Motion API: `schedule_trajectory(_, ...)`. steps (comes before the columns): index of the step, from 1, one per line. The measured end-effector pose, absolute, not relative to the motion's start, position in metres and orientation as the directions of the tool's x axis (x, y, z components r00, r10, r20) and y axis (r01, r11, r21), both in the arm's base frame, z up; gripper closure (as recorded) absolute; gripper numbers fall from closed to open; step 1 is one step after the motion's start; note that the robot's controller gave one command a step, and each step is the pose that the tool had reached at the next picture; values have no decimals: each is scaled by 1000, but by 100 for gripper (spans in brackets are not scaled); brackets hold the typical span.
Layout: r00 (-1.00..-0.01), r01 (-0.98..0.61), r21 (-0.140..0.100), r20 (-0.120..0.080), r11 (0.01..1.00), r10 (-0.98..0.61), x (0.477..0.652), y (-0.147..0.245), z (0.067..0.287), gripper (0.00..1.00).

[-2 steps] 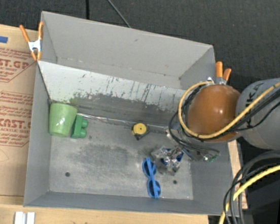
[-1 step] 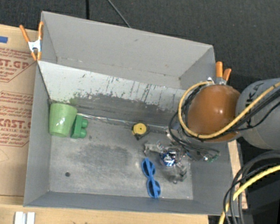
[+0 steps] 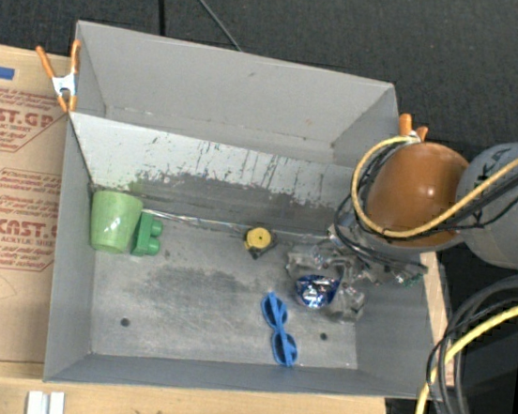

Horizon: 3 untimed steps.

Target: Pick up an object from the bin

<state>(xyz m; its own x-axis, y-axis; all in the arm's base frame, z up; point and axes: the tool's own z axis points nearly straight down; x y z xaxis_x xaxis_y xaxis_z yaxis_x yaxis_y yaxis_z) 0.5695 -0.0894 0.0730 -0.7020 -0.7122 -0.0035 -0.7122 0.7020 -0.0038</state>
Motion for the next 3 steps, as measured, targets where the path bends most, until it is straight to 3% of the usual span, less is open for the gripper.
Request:
schedule_trajectory(1, -700, -714, 0, -3, 700, -714, 568, -87, 73, 100)
schedule_trajectory(2, -665, -746, -9, -8, 665, -746, 573, -82, 196, 100)
schedule_trajectory(3, -651, -759, -9, -8, 651, -759, 575, -73, 279, 100)
